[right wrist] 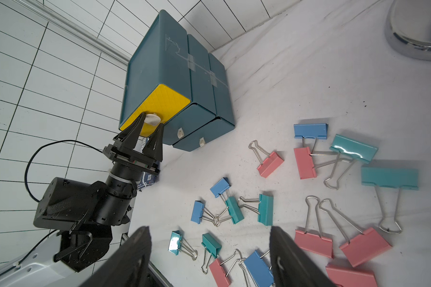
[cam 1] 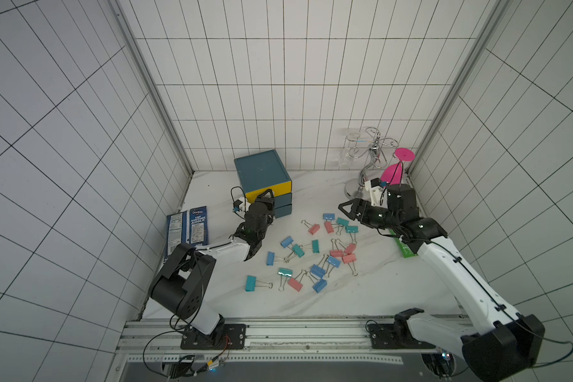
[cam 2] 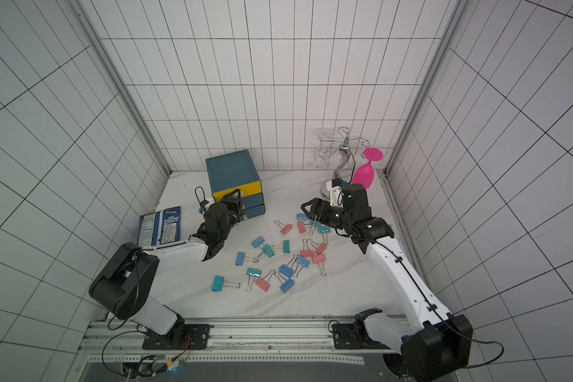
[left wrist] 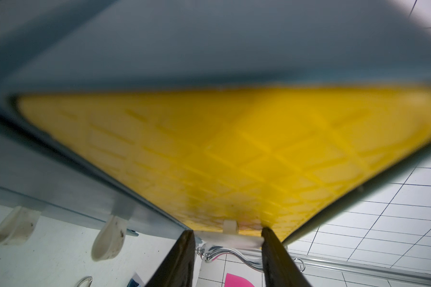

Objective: Put the binder clips in the drawer according to color
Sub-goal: Open the drawer in the storage box.

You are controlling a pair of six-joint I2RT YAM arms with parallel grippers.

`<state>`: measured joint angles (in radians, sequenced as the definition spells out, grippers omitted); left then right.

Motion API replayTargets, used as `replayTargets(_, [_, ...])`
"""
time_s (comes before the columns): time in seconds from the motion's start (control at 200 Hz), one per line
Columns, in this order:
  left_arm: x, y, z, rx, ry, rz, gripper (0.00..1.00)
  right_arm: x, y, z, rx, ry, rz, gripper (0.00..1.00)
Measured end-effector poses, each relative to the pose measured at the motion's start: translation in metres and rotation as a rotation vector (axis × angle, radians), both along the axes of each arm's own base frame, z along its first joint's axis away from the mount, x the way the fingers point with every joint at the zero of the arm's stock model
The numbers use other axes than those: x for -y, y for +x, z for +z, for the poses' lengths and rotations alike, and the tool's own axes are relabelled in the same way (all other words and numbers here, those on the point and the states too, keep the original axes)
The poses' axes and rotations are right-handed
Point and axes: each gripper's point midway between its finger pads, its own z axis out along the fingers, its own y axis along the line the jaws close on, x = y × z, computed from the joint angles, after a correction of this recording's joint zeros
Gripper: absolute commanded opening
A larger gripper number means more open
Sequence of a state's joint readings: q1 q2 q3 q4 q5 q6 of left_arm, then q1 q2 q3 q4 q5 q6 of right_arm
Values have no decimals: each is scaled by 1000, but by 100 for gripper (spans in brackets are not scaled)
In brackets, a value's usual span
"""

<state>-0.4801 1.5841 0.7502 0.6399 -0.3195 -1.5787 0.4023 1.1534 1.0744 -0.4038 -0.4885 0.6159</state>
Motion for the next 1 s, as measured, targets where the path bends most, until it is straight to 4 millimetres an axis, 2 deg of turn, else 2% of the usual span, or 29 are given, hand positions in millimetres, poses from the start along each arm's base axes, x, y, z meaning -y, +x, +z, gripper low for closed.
replayTargets(0.42, [1, -2, 2, -2, -6, 1, 36, 3, 1, -3, -2, 0, -10, 77])
replayTargets(0.715, [3, -17, 13, 12, -9, 15, 35, 5, -4, -2, 5, 7, -11, 77])
replayTargets(0.77, [6, -22, 14, 11, -7, 11, 37, 6, -6, -2, 6, 8, -11, 77])
replayTargets(0.865, [9, -28, 12, 4, 6, 6, 47, 7, -8, -3, 7, 9, -11, 77])
replayTargets(1.0, [7, -29, 9, -5, 15, 19, 55, 8, -11, -6, 3, 11, -12, 77])
